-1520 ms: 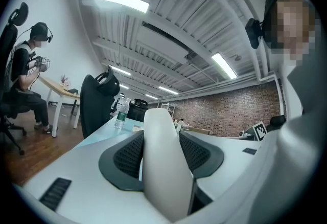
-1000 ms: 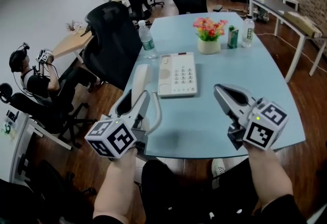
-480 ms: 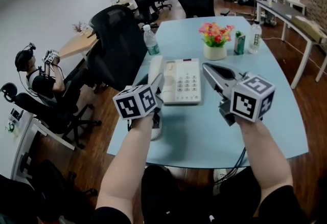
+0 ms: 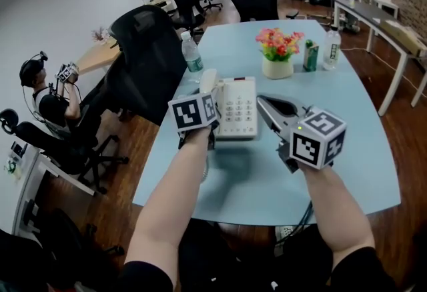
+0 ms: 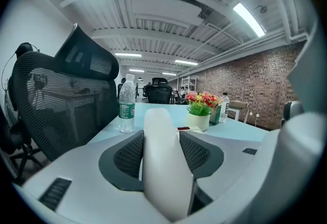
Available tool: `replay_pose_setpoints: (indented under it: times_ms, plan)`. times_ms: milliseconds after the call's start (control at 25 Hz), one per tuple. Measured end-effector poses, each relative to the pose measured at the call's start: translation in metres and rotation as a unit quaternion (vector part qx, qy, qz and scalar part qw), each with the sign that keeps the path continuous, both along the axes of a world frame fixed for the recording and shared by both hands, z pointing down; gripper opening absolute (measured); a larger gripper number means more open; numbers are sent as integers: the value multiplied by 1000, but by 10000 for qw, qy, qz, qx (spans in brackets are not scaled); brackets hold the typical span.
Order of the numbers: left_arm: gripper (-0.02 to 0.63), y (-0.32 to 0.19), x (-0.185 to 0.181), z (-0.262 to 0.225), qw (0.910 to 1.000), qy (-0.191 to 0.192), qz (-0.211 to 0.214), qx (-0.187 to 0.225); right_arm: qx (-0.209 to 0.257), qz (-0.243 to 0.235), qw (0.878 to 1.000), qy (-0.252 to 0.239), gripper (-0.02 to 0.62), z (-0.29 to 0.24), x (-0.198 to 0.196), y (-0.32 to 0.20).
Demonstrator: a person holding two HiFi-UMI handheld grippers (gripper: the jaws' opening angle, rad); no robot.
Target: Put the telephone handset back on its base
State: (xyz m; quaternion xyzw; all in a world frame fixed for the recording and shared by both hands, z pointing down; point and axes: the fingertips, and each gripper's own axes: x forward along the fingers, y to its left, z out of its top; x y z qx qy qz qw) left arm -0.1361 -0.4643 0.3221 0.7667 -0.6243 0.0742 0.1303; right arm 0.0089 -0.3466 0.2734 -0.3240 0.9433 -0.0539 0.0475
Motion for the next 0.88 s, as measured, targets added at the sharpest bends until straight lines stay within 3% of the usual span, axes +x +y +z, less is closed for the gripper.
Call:
replay_pose_setpoints:
  times_ms: [680,880]
  plan:
    - [219,-17,-2,24,9992,160,-231,-292,-191,78,9998,75,15,14,-1,-7]
    - [221,-13,7,7,9999,6,-156,-24,-179,59,9998,79,15,15,-3,-7]
